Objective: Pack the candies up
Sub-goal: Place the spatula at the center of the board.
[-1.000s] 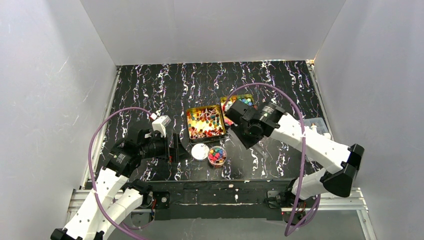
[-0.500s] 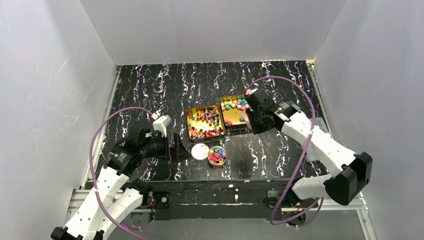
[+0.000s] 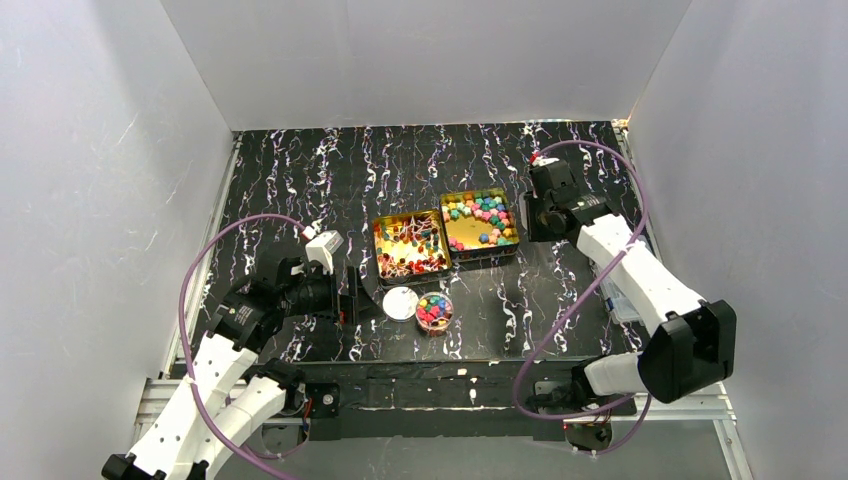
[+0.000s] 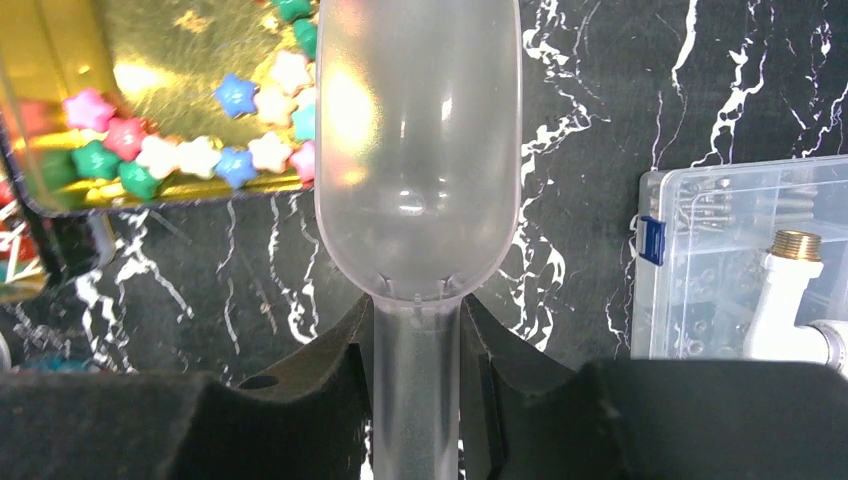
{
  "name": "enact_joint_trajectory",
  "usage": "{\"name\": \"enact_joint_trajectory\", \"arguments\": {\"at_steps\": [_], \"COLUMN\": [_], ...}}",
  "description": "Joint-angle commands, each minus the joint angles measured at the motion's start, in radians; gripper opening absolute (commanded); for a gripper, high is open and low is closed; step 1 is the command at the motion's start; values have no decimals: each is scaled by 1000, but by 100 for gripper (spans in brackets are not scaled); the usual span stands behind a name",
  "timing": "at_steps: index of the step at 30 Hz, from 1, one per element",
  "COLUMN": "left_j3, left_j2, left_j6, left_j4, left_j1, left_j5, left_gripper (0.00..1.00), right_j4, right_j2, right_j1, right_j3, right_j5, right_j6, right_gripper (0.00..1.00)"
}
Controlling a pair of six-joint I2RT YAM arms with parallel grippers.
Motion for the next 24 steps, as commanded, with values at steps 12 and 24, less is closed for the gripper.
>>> {"name": "enact_joint_trajectory", "arguments": {"at_steps": [12, 24], "left_j3": [-8, -8], "left_j2": [-22, -25], "left_j6": [16, 18], "left_j4": [0, -1], "left_j1": [3, 3], "left_j5": [7, 5], "left_gripper": [99, 99], "right_j4": [348, 513], "right_j2": [132, 265], "right_j1": [-120, -158], "right_j3": [-121, -145], "right_j5": [86, 82], "right_j6": [52, 105], "right_gripper": [1, 1]}}
